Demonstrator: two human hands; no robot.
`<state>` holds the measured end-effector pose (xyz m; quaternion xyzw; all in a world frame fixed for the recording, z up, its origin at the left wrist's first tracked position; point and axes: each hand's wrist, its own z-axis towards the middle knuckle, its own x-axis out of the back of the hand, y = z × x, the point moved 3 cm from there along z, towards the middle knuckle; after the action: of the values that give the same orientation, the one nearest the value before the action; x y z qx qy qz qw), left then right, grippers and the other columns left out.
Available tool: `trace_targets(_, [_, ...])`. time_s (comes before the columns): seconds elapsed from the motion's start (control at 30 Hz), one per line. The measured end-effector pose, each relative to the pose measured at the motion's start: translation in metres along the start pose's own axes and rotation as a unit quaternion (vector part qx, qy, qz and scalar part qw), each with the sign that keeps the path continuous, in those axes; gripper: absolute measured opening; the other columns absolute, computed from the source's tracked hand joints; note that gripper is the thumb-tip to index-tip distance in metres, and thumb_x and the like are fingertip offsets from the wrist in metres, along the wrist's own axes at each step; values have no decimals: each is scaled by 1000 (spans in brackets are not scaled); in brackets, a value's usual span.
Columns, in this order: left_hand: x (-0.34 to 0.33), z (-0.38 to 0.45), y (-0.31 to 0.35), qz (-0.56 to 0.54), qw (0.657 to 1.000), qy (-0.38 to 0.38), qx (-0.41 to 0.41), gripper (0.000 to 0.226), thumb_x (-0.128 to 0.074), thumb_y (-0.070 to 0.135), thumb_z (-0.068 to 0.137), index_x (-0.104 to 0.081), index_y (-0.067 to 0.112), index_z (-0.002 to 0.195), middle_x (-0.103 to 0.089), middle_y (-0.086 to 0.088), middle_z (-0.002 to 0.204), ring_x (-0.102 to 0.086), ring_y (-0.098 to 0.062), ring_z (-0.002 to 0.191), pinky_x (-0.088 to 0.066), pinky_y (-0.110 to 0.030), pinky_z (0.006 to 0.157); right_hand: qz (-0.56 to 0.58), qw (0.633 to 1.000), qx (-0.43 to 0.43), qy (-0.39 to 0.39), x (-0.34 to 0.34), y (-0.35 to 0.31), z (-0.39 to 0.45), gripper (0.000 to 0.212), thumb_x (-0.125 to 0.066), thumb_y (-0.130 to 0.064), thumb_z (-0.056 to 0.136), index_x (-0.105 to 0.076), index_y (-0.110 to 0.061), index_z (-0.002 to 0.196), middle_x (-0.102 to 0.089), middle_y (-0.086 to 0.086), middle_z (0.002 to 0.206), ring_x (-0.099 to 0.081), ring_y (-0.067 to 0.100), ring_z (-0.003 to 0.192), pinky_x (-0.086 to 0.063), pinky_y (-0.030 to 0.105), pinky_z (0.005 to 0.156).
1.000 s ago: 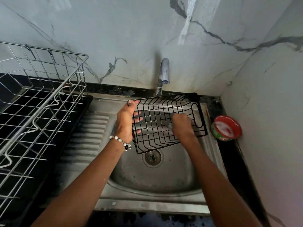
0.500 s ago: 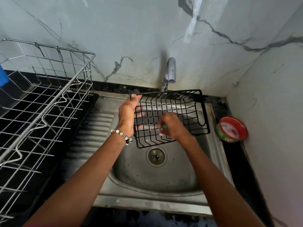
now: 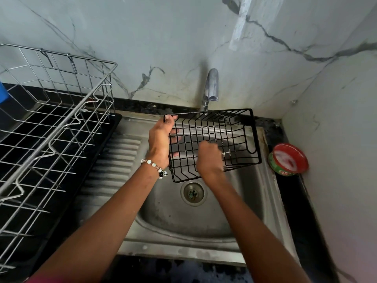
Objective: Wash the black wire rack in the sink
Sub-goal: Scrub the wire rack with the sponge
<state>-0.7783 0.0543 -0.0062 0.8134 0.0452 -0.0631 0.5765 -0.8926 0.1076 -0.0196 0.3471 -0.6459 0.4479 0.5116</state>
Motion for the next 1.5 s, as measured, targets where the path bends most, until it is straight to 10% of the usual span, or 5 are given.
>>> trace_targets(0.3, [12, 9, -4, -42, 999, 24, -21, 24, -58, 42, 96, -74, 25, 100, -69, -8, 113, -65, -40, 108, -57, -42, 78, 101, 945, 244, -191, -17, -32, -2, 12, -64, -2, 85, -70, -2, 96, -70, 13, 99, -67, 21, 92, -52, 27, 83])
trace_targets(0.77, [7, -1, 5, 20, 998, -26, -48, 30, -50, 43, 98, -68, 27, 116, -70, -7, 114, -69, -23, 96, -51, -46, 77, -98, 988, 32, -117, 10, 61, 26, 29, -50, 3, 90, -55, -1, 118, -57, 20, 118, -56, 34, 111, -47, 39, 91])
trace_targets(1.07, [-1, 0, -4, -47, 988, -30, -144, 21, -51, 10, 100, -67, 2, 112, -53, -11, 97, -48, -26, 86, -52, -29, 70, 121, 977, 130, -114, -13, -46, -11, 18, -58, 5, 85, -61, 2, 103, -63, 22, 105, -61, 35, 97, -51, 37, 81])
trace_targets(1.23, [9, 1, 0, -35, 996, -23, -84, 23, -52, 33, 100, -70, 21, 106, -69, -14, 113, -64, -37, 98, -54, -34, 69, 205, 934, 185, -228, -6, -20, 0, 15, -68, 3, 81, -69, 3, 97, -67, 4, 100, -63, 12, 84, -53, 13, 73])
trace_targets(1.5, [10, -7, -4, -17, 998, -47, 49, 39, -38, 60, 98, -68, 35, 104, -70, -8, 104, -71, -24, 93, -53, -54, 86, 196, 963, 168, 74, 33, -21, 39, 18, -65, -9, 87, -69, -7, 105, -69, 7, 104, -64, 15, 93, -46, 16, 81])
